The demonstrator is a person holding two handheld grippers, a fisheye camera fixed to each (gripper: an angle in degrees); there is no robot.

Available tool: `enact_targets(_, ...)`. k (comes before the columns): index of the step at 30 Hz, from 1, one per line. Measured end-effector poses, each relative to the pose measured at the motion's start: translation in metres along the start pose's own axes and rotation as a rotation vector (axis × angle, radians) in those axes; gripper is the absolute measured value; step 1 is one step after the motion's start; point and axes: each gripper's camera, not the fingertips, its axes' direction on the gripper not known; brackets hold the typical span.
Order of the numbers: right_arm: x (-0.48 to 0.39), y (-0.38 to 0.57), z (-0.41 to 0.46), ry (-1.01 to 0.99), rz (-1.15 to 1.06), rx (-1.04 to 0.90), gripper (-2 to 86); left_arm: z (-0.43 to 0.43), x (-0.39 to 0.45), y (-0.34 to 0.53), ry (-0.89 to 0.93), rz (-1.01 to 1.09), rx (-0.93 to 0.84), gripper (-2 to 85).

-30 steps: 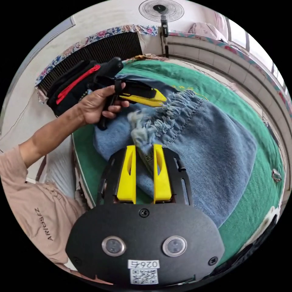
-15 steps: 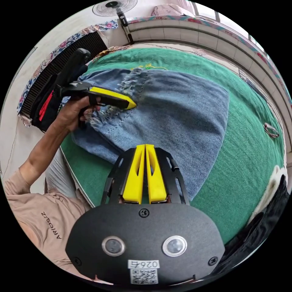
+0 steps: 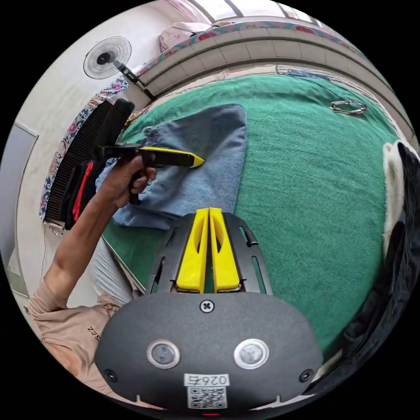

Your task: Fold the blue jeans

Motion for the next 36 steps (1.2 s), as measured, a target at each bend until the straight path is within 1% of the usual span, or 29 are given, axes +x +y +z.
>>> enact_targets(2,0.004,0.011,-0.014,0.045,0.015,0.071,-0.5,-0.008,0.018,0.007,-0.060,0.028,0.078,-0.8)
enact_targets(4,0.011,0.020,-0.025,0.069,0.048,0.146,0.2,-0.014,0.043,0.010,-0.064,0.110,0.145,-0.4)
enact_targets(6,0.027,0.026,-0.030,-0.017,0.106,0.197,3.1,-0.013,0.078,0.004,-0.067,0.218,0.156,2.2)
enact_targets(7,0.031,0.027,-0.029,-0.049,0.124,0.202,4.1,-0.010,0.086,0.001,-0.078,0.233,0.151,4.0)
enact_targets(9,0.049,0.031,-0.019,-0.169,0.196,0.205,8.3,0.007,0.112,-0.013,-0.140,0.261,0.097,10.2)
enact_targets(10,0.052,0.031,-0.016,-0.195,0.211,0.205,9.2,0.012,0.117,-0.016,-0.162,0.256,0.082,11.4)
enact_targets(12,0.059,0.031,0.004,-0.273,0.238,0.160,10.7,0.041,0.128,-0.029,-0.256,0.223,-0.020,16.8)
enact_targets(13,0.058,0.031,0.009,-0.275,0.234,0.152,10.5,0.050,0.130,-0.031,-0.283,0.214,-0.052,18.3)
enact_targets(15,0.044,0.034,0.009,-0.173,0.195,0.178,10.3,0.080,0.135,-0.034,-0.356,0.188,-0.144,23.8)
enact_targets(16,0.039,0.034,0.011,-0.175,0.170,0.167,10.4,0.084,0.137,-0.034,-0.370,0.184,-0.147,24.3)
enact_targets(18,0.027,0.036,0.016,-0.158,0.143,0.164,8.8,0.097,0.148,-0.030,-0.465,0.177,-0.145,24.5)
enact_targets(19,0.025,0.037,0.016,-0.143,0.133,0.172,7.7,0.099,0.152,-0.029,-0.506,0.183,-0.152,23.5)
enact_targets(20,0.020,0.040,0.014,-0.156,0.106,0.183,5.4,0.104,0.159,-0.026,-0.593,0.200,-0.156,21.6)
enact_targets(21,0.017,0.043,0.009,-0.167,0.098,0.211,2.9,0.105,0.163,-0.025,-0.614,0.203,-0.158,20.6)
enact_targets(22,0.015,0.045,0.007,-0.173,0.086,0.224,2.4,0.105,0.164,-0.025,-0.613,0.191,-0.166,20.1)
enact_targets(23,0.011,0.047,0.002,-0.177,0.065,0.235,1.3,0.101,0.166,-0.027,-0.623,0.170,-0.178,17.7)
enact_targets(25,0.006,0.051,-0.002,-0.165,0.037,0.237,0.7,0.089,0.171,-0.027,-0.700,0.147,-0.140,9.8)
enact_targets(26,0.003,0.054,-0.003,-0.155,0.024,0.232,0.5,0.079,0.173,-0.027,-0.685,0.135,-0.118,5.4)
enact_targets(27,0.002,0.057,-0.005,-0.147,0.009,0.230,0.4,0.067,0.173,-0.027,-0.637,0.105,-0.103,3.4)
enact_targets(30,0.008,0.071,-0.024,-0.201,0.004,0.260,0.2,0.035,0.180,-0.026,-0.502,0.048,-0.058,1.9)
enact_targets(34,0.023,0.104,-0.061,-0.277,0.025,0.360,0.0,-0.006,0.225,-0.019,-0.369,0.143,0.028,1.2)
enact_targets(36,0.029,0.135,-0.088,-0.314,0.030,0.456,-0.1,-0.037,0.256,-0.013,-0.232,0.229,0.070,1.1)
